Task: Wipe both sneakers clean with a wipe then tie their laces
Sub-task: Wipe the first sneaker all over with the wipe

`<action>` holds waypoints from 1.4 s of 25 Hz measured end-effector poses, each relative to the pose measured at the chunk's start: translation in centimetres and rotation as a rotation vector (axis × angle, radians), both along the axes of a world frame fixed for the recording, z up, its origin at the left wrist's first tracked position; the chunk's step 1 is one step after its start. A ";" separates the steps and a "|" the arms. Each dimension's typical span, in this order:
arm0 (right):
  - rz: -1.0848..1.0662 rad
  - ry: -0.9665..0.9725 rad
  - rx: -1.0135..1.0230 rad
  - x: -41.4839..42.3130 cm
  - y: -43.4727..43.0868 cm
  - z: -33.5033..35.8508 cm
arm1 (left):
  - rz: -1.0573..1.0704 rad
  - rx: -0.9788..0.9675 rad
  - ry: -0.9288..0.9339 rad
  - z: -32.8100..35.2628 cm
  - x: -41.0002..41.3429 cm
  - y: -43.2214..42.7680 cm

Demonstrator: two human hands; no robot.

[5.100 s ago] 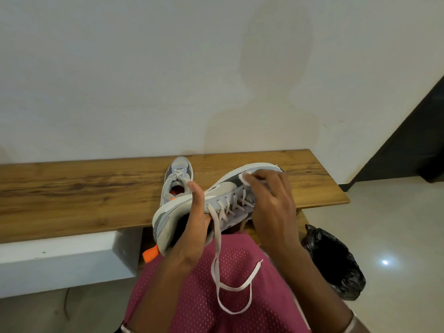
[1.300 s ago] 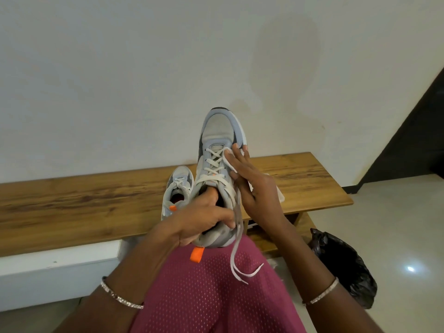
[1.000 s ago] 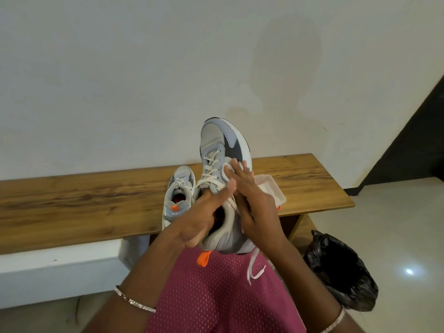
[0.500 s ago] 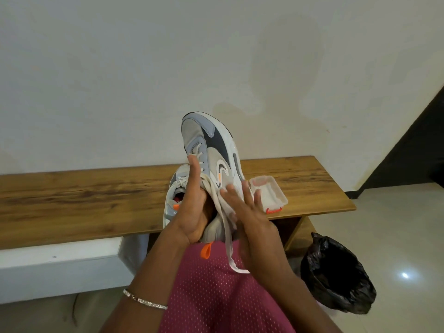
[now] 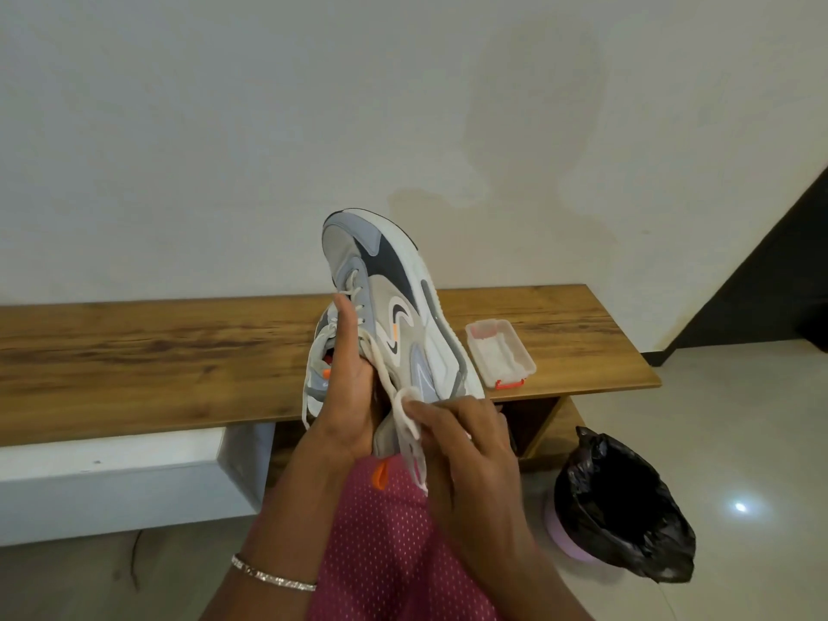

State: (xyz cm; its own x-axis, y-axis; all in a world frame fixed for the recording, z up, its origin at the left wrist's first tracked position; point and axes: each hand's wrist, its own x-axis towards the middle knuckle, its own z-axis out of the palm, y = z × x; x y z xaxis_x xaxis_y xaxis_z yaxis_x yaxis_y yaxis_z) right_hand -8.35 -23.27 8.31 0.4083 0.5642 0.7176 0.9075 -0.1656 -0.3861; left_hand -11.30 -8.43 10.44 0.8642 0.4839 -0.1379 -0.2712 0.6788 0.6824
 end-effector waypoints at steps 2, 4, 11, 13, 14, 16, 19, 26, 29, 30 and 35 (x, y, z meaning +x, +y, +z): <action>-0.011 -0.020 0.005 0.1 0.3 0.3 | -0.001 -0.002 0.007 -0.5 0.2 0.3; -0.003 0.024 0.024 0.8 1.3 1.4 | -0.034 -0.015 0.034 -0.1 -0.2 -0.2; -0.097 0.073 0.014 5.3 3.0 3.2 | -0.088 -0.013 0.075 0.5 -1.2 -2.1; -0.100 0.038 -0.013 5.0 1.7 1.9 | -0.067 -0.015 0.116 0.5 -1.3 -1.9; -0.102 0.029 -0.025 4.4 0.8 1.0 | -0.047 -0.012 0.139 0.3 -1.4 -1.6; -0.093 0.036 -0.038 3.4 -0.7 -0.4 | -0.009 -0.008 0.164 -0.3 -1.4 -1.2; -0.093 0.036 -0.042 3.7 -1.3 -0.9 | 0.006 -0.037 0.142 -1.1 -1.1 -1.2; -0.041 0.090 -0.026 7.1 3.1 2.5 | -0.028 -0.047 0.115 -0.1 -1.1 -1.8; 0.022 0.095 -0.022 7.7 3.6 3.0 | -0.026 -0.053 0.100 -0.1 -1.3 -1.8; 0.028 0.087 -0.041 7.5 3.1 2.9 | -0.008 -0.042 0.109 -0.1 -1.4 -1.6; -0.036 0.057 -0.097 5.4 -1.2 0.5 | 0.048 -0.033 0.129 -0.9 -1.7 -0.5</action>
